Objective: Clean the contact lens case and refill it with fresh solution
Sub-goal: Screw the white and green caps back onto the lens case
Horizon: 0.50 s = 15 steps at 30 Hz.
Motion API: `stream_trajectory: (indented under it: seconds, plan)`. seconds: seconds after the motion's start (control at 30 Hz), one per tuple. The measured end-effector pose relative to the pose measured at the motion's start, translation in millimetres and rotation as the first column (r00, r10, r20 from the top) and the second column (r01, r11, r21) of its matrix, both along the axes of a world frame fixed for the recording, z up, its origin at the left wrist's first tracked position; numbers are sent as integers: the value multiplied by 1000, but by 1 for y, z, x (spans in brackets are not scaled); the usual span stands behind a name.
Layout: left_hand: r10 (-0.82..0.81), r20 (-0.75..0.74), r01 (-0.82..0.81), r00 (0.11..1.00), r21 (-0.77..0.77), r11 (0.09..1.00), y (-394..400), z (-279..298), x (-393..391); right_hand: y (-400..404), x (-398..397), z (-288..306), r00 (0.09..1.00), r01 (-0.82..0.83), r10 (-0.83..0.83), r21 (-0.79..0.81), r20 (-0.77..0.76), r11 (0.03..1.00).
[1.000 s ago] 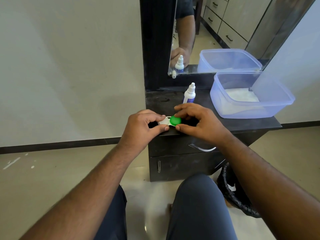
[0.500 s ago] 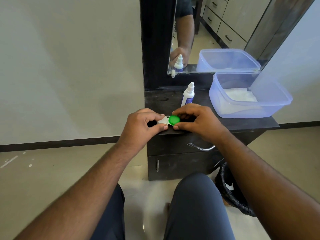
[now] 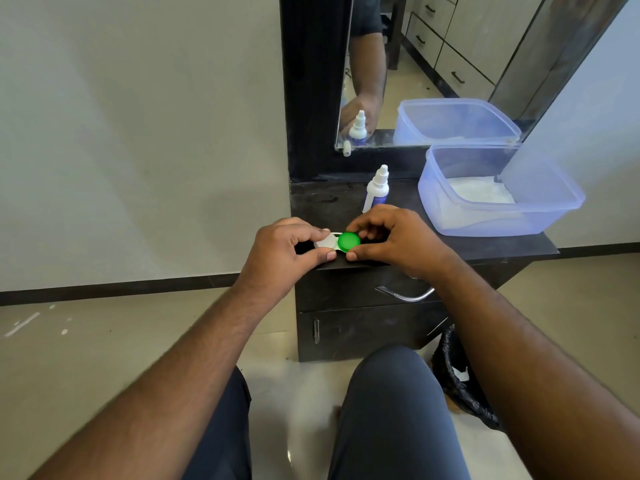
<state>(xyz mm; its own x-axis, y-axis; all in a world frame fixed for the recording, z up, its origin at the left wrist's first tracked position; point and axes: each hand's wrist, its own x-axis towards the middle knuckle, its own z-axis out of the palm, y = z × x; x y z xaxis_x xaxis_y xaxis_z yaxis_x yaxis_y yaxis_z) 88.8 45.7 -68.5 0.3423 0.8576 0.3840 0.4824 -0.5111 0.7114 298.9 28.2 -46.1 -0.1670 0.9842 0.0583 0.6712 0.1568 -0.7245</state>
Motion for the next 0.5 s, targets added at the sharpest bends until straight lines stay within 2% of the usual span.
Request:
stream_trajectory:
  seconds: [0.13,0.5]
  plan:
    - [4,5,-4,1000,-8,1000,0,0,0,2,1,2,997,-78,79,-29,24,997]
    - [13,-8,-13,1000,28,1000,-1,-1,2,-6,-12,-5,998,54,-56,60,27,997]
